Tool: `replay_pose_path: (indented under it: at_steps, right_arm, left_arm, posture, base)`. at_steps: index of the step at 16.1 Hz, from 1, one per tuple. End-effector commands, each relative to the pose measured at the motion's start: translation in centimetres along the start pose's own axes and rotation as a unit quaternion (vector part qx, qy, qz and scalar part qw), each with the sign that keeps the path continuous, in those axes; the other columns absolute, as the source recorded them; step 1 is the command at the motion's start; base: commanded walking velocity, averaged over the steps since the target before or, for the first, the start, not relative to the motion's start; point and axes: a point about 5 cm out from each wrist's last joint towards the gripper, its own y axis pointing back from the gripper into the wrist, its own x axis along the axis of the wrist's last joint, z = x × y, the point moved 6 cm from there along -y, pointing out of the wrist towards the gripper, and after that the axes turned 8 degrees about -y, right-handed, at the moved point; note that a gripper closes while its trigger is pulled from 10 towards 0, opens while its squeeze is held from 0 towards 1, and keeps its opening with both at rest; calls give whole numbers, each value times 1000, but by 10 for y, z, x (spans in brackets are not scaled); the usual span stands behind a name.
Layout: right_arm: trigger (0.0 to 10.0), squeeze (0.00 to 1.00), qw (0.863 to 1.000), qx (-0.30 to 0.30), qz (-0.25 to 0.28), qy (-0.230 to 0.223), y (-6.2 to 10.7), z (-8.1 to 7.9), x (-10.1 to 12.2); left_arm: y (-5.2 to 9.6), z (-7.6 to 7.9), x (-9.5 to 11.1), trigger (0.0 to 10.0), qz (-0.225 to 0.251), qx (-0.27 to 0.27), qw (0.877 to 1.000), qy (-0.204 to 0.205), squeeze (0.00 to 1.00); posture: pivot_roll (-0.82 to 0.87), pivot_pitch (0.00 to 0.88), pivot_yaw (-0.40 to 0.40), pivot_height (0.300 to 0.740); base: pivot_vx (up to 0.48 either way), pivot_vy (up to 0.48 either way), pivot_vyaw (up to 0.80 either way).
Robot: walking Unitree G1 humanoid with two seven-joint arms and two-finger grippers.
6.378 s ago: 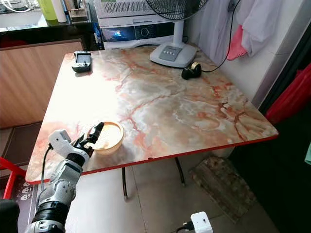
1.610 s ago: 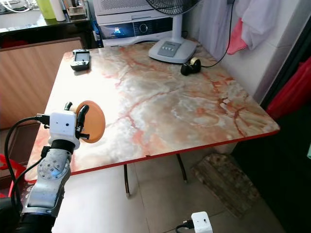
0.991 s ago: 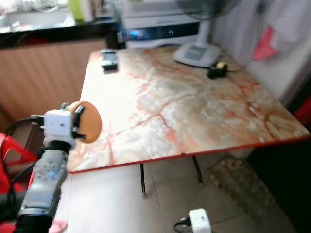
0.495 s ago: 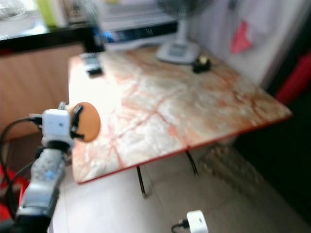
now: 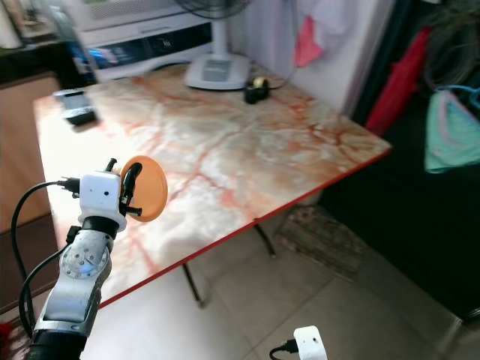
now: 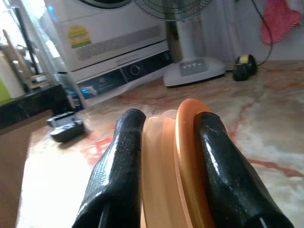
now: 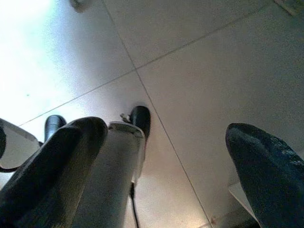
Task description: Restocking fridge
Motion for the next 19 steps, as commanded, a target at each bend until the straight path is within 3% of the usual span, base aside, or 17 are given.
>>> replay_pose_path:
  at_steps: [1, 5, 19]
  right_arm:
    - [10000, 0, 1000, -2, -4, -1, 0, 1, -3]
    - [10000, 0, 1000, -2, -5, 0, 0, 1, -3]
    - [10000, 0, 1000, 0, -9, 1, 1, 2, -5]
  left_arm:
    - [-1, -2, 4, 10000, 7, -1, 1000, -6, 0]
    - [-1, 0, 5, 10000, 10, -4, 1000, -14, 0]
    - [-1, -1, -1, 10000, -1, 0, 1000, 0, 0]
  posture:
    - [5, 0, 22, 740]
    - [4, 0, 21, 740]
    - [1, 0, 19, 740]
  base:
    - [0, 0, -800]
    - [0, -244, -800]
    - [0, 0, -800]
